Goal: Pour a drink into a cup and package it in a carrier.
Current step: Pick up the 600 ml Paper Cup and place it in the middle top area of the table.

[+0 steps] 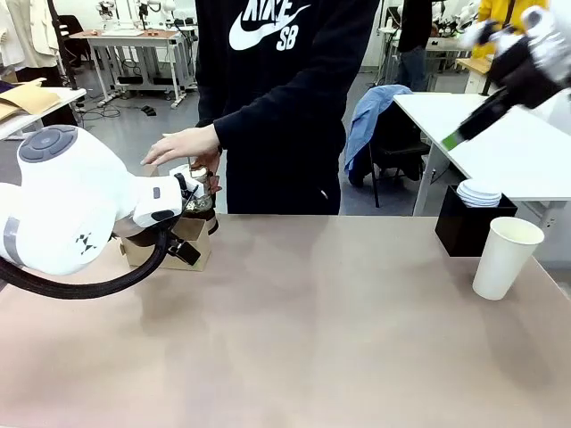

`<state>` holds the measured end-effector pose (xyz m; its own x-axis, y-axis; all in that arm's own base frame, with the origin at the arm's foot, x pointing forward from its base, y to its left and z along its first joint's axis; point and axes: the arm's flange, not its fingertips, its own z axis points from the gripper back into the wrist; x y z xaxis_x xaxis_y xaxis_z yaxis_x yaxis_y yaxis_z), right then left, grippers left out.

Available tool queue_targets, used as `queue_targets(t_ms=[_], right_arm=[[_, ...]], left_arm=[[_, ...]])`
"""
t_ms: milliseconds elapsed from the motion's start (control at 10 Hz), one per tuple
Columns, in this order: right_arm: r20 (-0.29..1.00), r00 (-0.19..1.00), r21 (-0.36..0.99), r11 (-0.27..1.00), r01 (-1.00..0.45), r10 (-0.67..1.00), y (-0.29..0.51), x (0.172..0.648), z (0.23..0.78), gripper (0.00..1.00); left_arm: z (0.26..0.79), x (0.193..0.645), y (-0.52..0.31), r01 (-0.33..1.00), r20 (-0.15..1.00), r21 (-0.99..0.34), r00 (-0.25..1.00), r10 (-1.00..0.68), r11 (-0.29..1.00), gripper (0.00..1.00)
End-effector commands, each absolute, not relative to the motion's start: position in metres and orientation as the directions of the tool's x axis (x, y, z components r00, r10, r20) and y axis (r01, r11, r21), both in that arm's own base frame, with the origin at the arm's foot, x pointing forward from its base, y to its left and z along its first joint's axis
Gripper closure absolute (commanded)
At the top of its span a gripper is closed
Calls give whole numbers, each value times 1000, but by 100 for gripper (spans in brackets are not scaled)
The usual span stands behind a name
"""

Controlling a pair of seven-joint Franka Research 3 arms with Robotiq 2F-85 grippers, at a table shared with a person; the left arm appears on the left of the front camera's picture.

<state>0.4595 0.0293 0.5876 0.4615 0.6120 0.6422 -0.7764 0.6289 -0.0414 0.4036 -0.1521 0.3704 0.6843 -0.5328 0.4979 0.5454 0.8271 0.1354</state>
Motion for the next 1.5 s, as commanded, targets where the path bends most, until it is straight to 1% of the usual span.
queue_targets(t_ms=[0,100,200,300,500,600,700,1000,1100,1200,1300,1400], right_arm=[[730,402,68,526,-847,553,-41,467,575,0],[781,372,79,511,-856,502,-80,462,564,0],[830,334,101,468,-878,447,-118,455,543,0],[864,294,120,400,-909,409,-144,450,520,0],[900,259,116,380,-918,351,-173,452,476,0],[913,257,115,402,-908,318,-171,447,470,0],[897,267,105,419,-902,352,-173,426,493,0],[897,267,105,419,-902,352,-173,426,493,0],[899,260,102,409,-907,353,-177,431,479,0],[949,186,94,335,-937,255,-206,440,466,0],[981,106,54,299,-953,162,-229,438,443,0],[994,55,26,281,-959,95,-245,431,418,0]], left_arm=[[370,404,-152,545,498,135,684,-533,827,0],[370,404,-152,545,498,135,684,-533,827,0],[370,404,-152,545,498,135,684,-533,827,0],[370,404,-152,545,498,135,684,-533,827,0],[370,404,-152,545,498,135,684,-533,827,0],[370,404,-152,545,498,135,684,-533,827,0],[370,404,-152,545,498,135,684,-533,827,0],[370,404,-152,545,498,135,684,-533,827,0],[370,404,-152,545,498,135,684,-533,827,0],[370,404,-152,545,498,135,684,-533,827,0],[370,404,-152,545,498,135,684,-533,827,0],[370,404,-152,545,498,135,684,-533,827,0]])
